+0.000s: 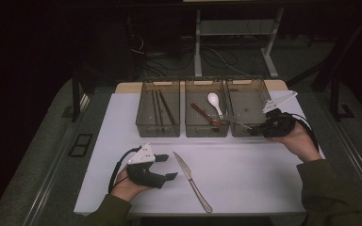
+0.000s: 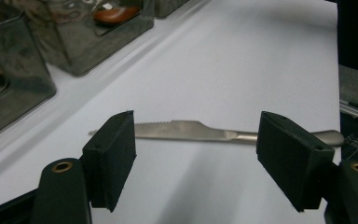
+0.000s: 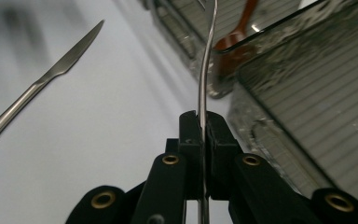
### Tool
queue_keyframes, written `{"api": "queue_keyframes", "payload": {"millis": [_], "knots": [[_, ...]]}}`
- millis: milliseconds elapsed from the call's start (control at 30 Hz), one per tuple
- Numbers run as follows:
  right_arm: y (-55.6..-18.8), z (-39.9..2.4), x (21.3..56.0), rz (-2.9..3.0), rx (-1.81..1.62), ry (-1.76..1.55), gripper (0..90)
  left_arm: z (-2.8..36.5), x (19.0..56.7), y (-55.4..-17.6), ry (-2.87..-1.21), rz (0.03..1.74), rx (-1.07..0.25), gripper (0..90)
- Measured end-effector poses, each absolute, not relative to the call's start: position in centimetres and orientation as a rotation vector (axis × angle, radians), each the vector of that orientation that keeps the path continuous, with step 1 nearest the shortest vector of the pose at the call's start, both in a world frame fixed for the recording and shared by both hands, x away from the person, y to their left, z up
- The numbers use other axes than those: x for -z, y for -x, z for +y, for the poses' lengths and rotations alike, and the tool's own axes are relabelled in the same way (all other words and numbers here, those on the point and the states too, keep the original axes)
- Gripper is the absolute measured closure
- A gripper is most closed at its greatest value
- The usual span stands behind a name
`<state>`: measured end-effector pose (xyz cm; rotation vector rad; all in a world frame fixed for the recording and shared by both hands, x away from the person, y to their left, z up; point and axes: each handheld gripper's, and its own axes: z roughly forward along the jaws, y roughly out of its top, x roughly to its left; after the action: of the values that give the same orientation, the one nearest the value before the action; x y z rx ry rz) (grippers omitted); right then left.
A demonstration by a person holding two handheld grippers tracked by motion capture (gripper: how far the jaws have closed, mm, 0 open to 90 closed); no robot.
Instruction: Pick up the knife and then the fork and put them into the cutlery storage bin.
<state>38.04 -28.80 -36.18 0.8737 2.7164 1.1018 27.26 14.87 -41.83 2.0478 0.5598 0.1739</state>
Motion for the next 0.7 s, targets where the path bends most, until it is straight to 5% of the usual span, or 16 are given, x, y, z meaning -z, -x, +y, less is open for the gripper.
{"api": "queue_keyframes", "payload": {"millis": [700], "knots": [[-44.8,-32.5,36.1,2.399,-1.072,-1.329,85.9,16.6,42.7,-27.1,-2.023,0.659,-0.22,20.6]]}}
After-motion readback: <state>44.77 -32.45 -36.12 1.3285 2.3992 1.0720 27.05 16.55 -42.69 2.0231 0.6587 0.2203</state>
